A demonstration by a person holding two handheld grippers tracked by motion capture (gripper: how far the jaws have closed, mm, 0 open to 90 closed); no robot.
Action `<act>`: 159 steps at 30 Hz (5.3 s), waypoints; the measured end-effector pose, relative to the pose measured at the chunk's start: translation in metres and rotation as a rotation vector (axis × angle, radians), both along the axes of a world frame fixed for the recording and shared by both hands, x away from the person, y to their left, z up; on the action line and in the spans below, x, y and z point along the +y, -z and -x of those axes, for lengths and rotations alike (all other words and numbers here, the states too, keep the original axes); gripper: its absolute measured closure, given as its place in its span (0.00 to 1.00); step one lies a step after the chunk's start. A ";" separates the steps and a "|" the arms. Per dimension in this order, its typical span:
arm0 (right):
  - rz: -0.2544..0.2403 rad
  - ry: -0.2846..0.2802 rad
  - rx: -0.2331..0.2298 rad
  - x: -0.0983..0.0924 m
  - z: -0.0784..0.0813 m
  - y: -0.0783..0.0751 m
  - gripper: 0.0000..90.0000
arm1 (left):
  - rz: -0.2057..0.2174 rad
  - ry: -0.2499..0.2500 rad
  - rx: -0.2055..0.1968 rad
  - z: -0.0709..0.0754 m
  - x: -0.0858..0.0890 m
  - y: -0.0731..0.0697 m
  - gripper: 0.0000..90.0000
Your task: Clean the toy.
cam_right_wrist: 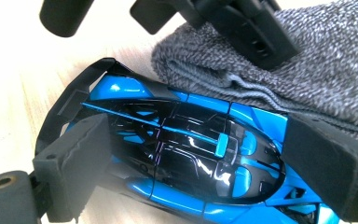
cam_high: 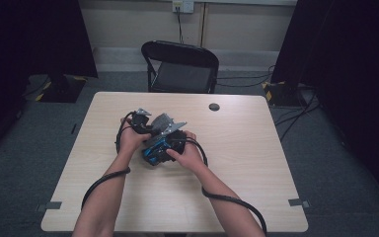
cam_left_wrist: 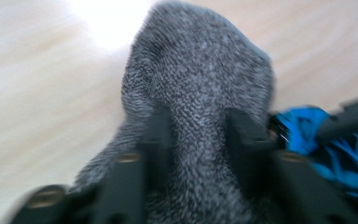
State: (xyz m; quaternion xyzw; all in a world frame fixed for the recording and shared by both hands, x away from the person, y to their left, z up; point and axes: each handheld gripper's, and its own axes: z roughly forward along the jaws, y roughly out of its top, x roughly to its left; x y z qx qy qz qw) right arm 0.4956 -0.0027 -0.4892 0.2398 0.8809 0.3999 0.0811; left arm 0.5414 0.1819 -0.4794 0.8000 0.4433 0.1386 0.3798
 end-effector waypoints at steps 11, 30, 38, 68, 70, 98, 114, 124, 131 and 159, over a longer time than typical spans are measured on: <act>-0.007 0.007 0.001 0.000 0.001 0.000 0.09 | 0.019 -0.067 -0.036 0.003 0.025 -0.009 0.47; -0.008 0.004 -0.001 0.000 0.001 0.001 0.09 | -0.053 0.064 0.044 0.006 0.001 0.010 0.79; -0.005 0.003 0.000 0.000 0.000 0.000 0.09 | -0.060 0.141 0.038 0.012 0.003 0.006 0.85; -0.011 0.004 -0.003 -0.001 0.001 0.001 0.09 | -0.087 0.179 0.094 0.037 0.043 -0.005 0.86; -0.011 0.003 -0.003 -0.001 0.001 0.001 0.09 | -0.082 0.176 0.088 0.040 0.044 -0.005 0.86; 0.006 0.010 0.003 0.001 0.001 -0.001 0.08 | -0.045 0.164 0.130 0.072 0.075 -0.008 0.87; 0.003 0.011 0.001 0.001 0.001 0.000 0.08 | -0.041 0.159 0.165 0.092 0.098 -0.018 0.87; 0.003 0.013 0.001 0.001 0.001 0.000 0.08 | -0.020 0.130 0.164 0.104 0.120 -0.025 0.88; 0.001 0.015 0.001 0.001 0.002 0.000 0.08 | 0.011 0.086 0.146 0.106 0.137 -0.036 0.88; -0.013 0.014 -0.007 0.000 0.002 0.001 0.08 | 0.081 0.016 0.062 0.047 0.100 -0.050 0.88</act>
